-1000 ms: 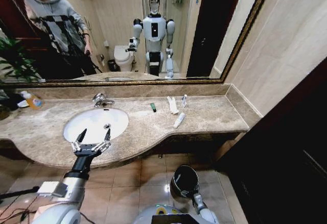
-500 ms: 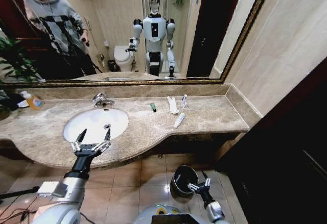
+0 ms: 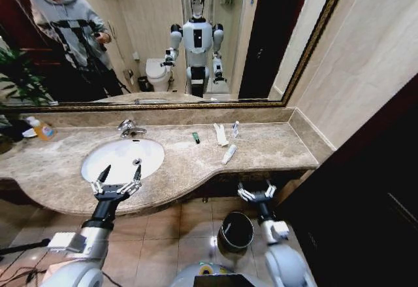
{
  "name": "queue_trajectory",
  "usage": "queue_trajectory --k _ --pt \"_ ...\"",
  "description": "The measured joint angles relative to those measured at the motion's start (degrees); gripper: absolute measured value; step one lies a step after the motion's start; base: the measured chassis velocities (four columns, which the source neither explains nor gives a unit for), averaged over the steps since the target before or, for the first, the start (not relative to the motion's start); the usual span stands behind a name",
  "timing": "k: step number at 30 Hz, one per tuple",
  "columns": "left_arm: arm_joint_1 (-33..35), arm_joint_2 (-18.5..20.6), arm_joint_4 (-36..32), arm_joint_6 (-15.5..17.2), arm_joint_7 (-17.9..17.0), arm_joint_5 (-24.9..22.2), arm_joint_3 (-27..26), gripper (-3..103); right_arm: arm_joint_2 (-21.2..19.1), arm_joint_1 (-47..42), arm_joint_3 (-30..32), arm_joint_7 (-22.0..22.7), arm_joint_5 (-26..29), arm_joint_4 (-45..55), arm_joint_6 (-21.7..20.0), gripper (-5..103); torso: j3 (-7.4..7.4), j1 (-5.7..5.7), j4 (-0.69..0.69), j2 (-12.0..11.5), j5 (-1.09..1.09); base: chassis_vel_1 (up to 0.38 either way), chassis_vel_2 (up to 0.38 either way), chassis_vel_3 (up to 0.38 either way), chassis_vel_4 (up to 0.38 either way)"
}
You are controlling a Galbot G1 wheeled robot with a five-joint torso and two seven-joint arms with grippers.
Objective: Pick up the trash from the sink and place it in the trash bin.
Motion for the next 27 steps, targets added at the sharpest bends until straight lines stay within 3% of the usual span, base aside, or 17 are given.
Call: queue_trajectory --k 9,27 --pt "0.01 0.0 0.0 0.0 -0.01 0.0 0.0 100 0.1 10.22 -8.16 3.05 -3.88 -7.93 -3.24 100 0.0 0.0 0.0 0.0 0.01 0.0 0.0 0.0 0.0" --pt "0.0 0.0 0.0 0.0 -0.01 0.0 0.0 100 -2.88 29.13 -8.42 4.73 -0.19 -26.15 -8.44 99 0.01 0.0 0.0 0.0 0.02 0.0 0.0 0.0 0.0"
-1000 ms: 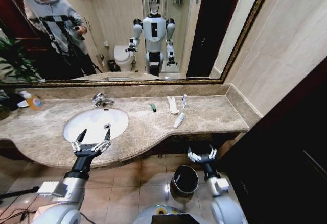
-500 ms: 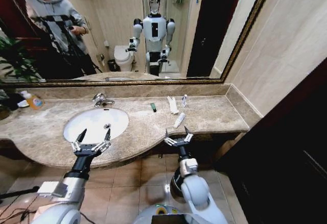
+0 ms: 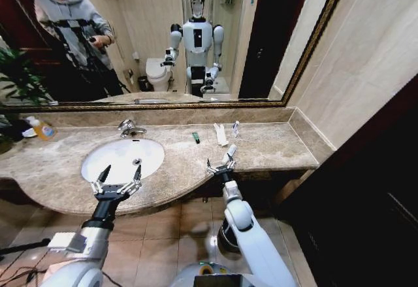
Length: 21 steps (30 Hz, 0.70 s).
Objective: Pick up the trash from the sink and place it in the trash bin.
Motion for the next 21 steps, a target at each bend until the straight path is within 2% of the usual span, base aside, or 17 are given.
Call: queue_trajectory --k 4,10,17,18,21 --pt "0.0 0.0 0.0 0.0 0.0 0.0 0.0 100 -0.85 1.25 1.34 -0.07 1.1 -1.12 -0.87 96 0.0 0.0 0.0 0.0 0.0 0.0 0.0 0.0 0.0" --pt "0.0 0.0 0.0 0.0 0.0 0.0 0.0 100 -2.03 1.84 2.72 -0.36 2.0 -2.93 -1.73 80 -0.01 0.0 0.0 0.0 0.0 0.0 0.0 0.0 0.0" --pt "0.0 0.0 0.0 0.0 0.0 0.0 0.0 100 -2.82 1.07 3.73 -1.33 2.33 -3.14 -2.39 83 -0.01 -0.01 0.0 0.0 0.0 0.0 0.0 0.0 0.0" --pt "0.0 0.0 0.0 0.0 0.0 0.0 0.0 100 -2.92 0.94 3.94 -1.58 2.45 -2.98 -2.54 86 -0.01 -0.01 -0.01 0.0 0.0 0.0 0.0 0.0 0.0" --pt "0.0 0.0 0.0 0.0 0.0 0.0 0.0 100 -3.17 0.72 4.38 -2.08 2.81 -2.58 -2.86 84 -0.01 -0.01 0.0 0.0 0.0 0.0 0.0 0.0 0.0"
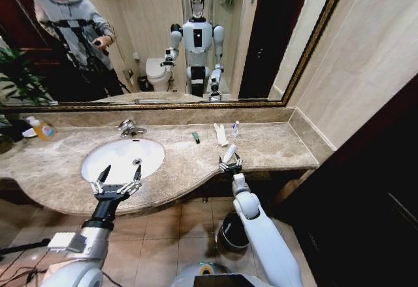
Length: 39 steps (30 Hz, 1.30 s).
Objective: Pick up the trash from the sink and place it in the trash bin.
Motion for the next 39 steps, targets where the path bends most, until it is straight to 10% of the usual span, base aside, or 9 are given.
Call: queue_trajectory --k 18,39 --pt "0.0 0.0 0.0 0.0 0.0 0.0 0.0 100 -2.24 -2.14 1.17 -1.26 2.02 1.86 0.38 25 0.0 0.0 0.0 0.0 -0.01 0.0 0.0 0.0 0.0" --pt "0.0 0.0 0.0 0.0 0.02 0.0 0.0 100 -6.82 -12.03 6.41 -4.38 11.46 15.19 4.72 25 0.0 0.0 0.0 0.0 0.0 0.0 0.0 0.0 0.0"
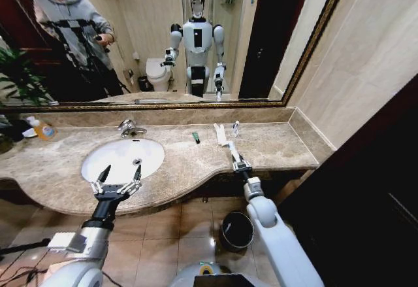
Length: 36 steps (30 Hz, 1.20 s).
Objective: Pick up the trash from the sink and place it in the trash bin.
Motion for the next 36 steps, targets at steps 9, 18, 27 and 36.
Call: queue_trajectory --k 9,18,27,36 --pt "0.0 0.0 0.0 0.0 -0.03 0.0 0.0 100 0.69 -15.41 2.75 -4.86 4.7 3.18 13.51 25 0.0 -0.01 0.0 0.01 0.0 0.0 0.0 0.0 0.0" --pt "0.0 0.0 0.0 0.0 -0.02 0.0 0.0 100 1.9 -23.44 2.87 -10.06 4.39 -7.08 25.71 25 0.0 -0.01 -0.01 0.01 0.0 0.0 0.0 0.0 0.0" --pt "0.0 0.0 0.0 0.0 -0.02 0.0 0.0 100 3.9 -19.56 1.65 -10.58 -1.63 -24.48 24.55 25 0.0 0.0 -0.01 0.01 0.01 0.0 0.0 0.0 0.0" --pt "0.0 0.0 0.0 0.0 -0.04 0.0 -0.01 100 6.21 -6.88 1.54 -8.85 -14.66 -51.47 23.79 25 0.01 0.0 0.0 0.0 0.0 0.0 0.0 0.0 0.0"
